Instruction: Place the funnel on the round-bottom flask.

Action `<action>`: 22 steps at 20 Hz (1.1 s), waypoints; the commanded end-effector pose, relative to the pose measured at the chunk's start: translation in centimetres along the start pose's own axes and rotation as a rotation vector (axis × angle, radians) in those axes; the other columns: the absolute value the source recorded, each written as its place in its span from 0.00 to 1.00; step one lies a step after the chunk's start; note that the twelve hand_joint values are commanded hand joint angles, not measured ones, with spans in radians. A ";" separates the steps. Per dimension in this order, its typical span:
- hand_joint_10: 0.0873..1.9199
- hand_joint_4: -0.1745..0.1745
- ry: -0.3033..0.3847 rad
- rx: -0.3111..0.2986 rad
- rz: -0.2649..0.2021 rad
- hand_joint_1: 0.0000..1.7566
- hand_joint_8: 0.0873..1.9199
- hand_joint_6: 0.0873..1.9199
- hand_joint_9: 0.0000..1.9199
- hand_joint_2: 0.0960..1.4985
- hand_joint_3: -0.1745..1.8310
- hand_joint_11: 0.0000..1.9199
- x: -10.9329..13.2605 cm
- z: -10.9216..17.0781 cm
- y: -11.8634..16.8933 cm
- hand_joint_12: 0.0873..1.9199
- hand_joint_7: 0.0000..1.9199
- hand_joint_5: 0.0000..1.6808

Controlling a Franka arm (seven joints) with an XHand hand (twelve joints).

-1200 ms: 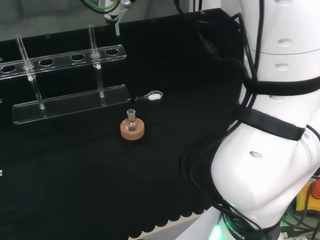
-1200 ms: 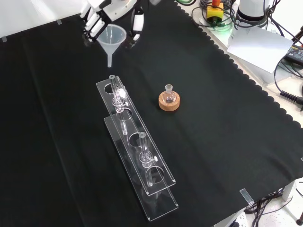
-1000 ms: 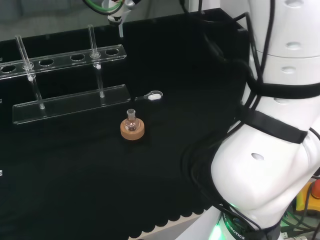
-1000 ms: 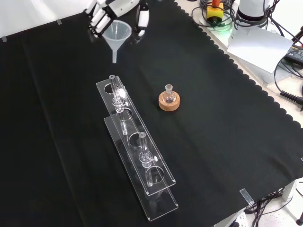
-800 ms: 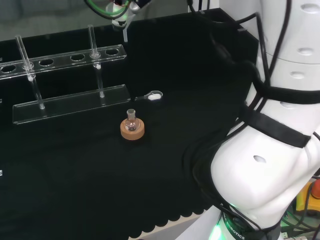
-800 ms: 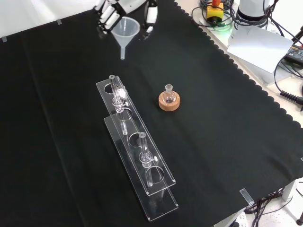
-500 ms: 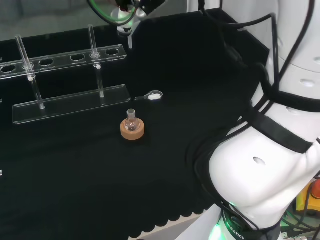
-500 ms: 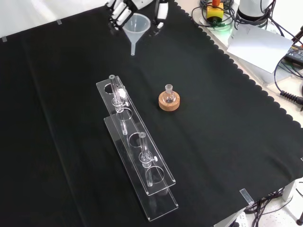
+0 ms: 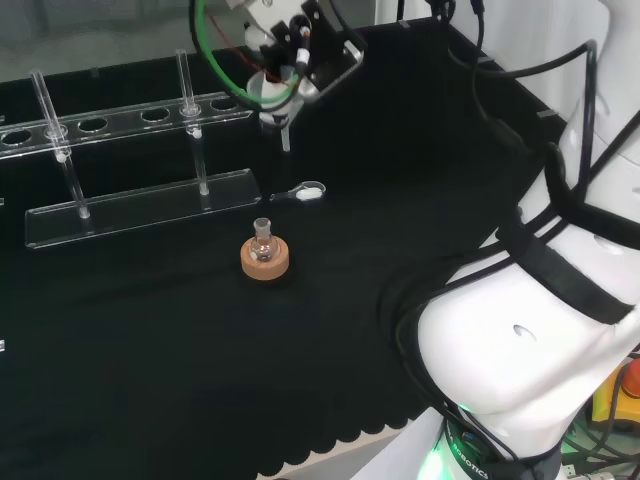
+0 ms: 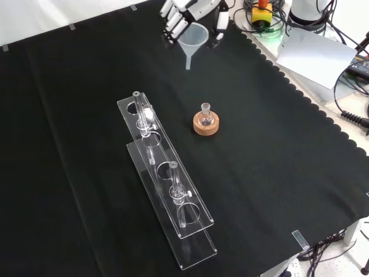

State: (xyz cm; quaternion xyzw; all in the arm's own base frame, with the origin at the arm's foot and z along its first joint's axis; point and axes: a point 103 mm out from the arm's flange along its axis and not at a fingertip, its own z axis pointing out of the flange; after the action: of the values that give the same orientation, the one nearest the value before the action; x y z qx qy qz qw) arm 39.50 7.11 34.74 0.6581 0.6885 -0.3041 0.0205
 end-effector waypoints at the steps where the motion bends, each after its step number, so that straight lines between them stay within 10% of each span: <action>1: 0.18 0.45 0.033 -0.008 -0.004 0.51 0.30 0.32 0.50 0.49 0.41 0.34 2.0 1.7 -0.3 0.60 0.33 0.45; 22: 0.17 0.44 0.025 0.043 -0.055 0.50 0.31 0.33 0.51 0.49 0.41 0.35 5.9 4.5 1.8 0.59 0.33 0.45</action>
State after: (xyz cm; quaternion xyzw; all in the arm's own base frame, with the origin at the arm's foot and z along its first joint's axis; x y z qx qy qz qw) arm 38.74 9.92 28.17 0.6444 0.6992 -0.3094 -0.0131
